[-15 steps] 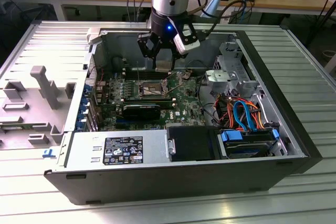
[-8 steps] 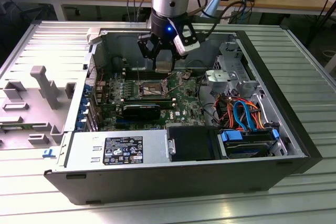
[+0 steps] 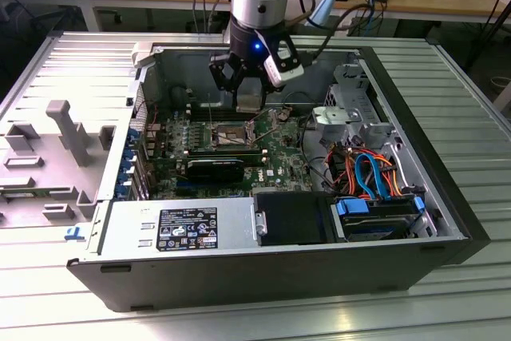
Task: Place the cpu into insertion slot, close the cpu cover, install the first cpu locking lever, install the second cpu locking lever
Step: 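Place the cpu into insertion slot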
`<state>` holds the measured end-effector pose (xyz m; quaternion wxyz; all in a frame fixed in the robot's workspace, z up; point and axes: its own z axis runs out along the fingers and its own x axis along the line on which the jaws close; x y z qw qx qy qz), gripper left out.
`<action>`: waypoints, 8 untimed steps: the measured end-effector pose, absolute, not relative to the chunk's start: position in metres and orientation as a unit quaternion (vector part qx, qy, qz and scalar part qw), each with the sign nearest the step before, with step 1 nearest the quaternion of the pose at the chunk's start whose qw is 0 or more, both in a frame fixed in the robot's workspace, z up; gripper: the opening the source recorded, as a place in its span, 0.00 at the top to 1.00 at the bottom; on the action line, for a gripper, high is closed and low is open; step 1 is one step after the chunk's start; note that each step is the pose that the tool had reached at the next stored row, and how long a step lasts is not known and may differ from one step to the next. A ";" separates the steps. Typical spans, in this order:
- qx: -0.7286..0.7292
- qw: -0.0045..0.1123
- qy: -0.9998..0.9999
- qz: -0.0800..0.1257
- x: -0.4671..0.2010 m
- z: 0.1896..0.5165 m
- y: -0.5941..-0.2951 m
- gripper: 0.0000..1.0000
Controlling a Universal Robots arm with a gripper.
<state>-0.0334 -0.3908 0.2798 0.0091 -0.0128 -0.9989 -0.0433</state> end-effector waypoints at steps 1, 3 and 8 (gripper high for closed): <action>-0.013 0.009 -0.999 -0.043 -0.033 0.279 -0.391 0.46; -0.013 0.009 -0.999 -0.043 -0.033 0.279 -0.391 0.46; -0.013 0.009 -0.999 -0.043 -0.033 0.278 -0.392 0.46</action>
